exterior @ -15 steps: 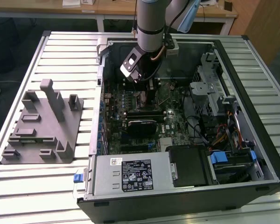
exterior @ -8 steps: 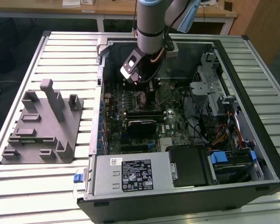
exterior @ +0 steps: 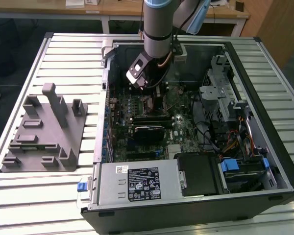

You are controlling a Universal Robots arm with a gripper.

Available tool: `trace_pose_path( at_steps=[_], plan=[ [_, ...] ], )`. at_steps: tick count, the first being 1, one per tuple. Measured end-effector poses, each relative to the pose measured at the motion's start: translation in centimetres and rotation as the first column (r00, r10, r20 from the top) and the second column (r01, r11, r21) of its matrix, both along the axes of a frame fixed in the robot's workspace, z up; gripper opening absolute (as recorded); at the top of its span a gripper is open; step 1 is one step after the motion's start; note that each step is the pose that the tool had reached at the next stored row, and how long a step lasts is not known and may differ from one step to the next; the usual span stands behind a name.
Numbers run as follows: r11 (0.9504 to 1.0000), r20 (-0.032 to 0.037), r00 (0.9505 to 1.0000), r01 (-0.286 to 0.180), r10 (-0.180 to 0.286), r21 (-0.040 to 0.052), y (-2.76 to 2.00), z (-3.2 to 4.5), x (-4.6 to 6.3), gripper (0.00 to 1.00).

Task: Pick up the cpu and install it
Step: 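Place the cpu into insertion slot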

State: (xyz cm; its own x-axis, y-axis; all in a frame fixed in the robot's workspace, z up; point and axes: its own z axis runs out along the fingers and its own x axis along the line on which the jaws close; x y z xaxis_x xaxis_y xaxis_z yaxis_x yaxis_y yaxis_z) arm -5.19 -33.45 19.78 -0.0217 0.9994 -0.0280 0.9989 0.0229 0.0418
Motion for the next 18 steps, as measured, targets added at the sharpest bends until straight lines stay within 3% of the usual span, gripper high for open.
trace_pose_path(
  at_steps=[18],
  plan=[
    [1.0,0.0,1.0,0.006,-0.006,0.0004,0.22,-0.49,-0.09,0.54]
  ],
)
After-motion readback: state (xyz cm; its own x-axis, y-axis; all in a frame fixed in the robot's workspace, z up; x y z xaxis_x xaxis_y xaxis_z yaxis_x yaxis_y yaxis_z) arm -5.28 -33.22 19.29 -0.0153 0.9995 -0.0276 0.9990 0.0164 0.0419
